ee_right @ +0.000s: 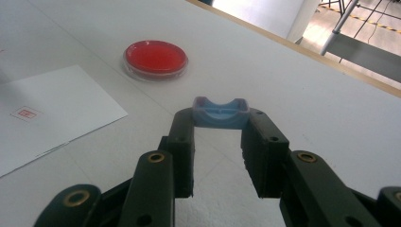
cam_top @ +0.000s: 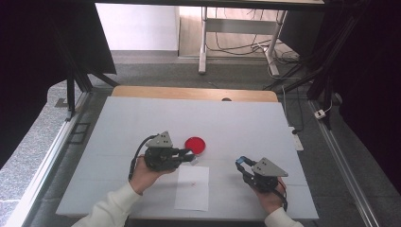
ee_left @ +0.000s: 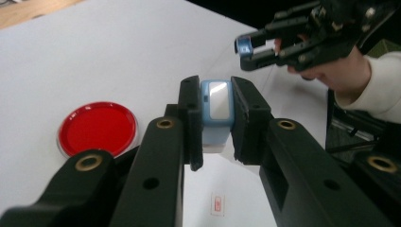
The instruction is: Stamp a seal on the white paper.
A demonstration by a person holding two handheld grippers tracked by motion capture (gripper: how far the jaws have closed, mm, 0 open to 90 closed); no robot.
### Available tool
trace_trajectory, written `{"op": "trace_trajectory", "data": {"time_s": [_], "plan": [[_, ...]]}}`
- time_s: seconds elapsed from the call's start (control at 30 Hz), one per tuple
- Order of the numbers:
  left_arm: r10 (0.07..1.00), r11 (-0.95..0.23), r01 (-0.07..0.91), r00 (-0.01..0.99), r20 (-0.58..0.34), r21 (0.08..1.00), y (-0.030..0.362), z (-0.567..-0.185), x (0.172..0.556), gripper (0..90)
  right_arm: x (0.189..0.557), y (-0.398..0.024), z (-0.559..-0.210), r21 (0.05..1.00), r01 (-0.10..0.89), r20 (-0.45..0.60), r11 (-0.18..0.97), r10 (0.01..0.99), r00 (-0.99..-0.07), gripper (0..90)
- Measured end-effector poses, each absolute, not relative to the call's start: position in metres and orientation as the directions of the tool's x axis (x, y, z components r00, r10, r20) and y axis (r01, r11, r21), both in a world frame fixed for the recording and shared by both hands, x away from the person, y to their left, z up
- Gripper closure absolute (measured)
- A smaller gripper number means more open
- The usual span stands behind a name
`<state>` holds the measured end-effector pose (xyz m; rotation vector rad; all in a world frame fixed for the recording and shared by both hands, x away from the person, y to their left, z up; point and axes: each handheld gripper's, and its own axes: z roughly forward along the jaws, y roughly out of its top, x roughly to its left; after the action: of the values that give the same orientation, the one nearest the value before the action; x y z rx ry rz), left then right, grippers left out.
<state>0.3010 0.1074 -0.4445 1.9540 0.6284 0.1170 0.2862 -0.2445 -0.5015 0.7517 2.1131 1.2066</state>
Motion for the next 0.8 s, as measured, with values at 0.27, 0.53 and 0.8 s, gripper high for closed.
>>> {"op": "trace_trajectory", "data": {"time_s": [0.27,0.53,0.8], "plan": [[0.485,-0.305,0.372,0.853,-0.193,0.877,0.1125,-0.4372,0.3035,75.6,0.2863,-0.2441,-0.5018,0.882,0.180,-0.214,0.435,0.711,-0.670,65.3],[0.488,-0.300,0.380,0.849,-0.202,0.875,0.1149,-0.4369,0.3058,75.5,0.2864,-0.2443,-0.5018,0.882,0.179,-0.215,0.436,0.711,-0.670,65.3],[0.489,-0.302,0.384,0.848,-0.204,0.873,0.1152,-0.4379,0.3070,75.5,0.2864,-0.2440,-0.5017,0.882,0.177,-0.218,0.438,0.710,-0.670,65.4]]}}
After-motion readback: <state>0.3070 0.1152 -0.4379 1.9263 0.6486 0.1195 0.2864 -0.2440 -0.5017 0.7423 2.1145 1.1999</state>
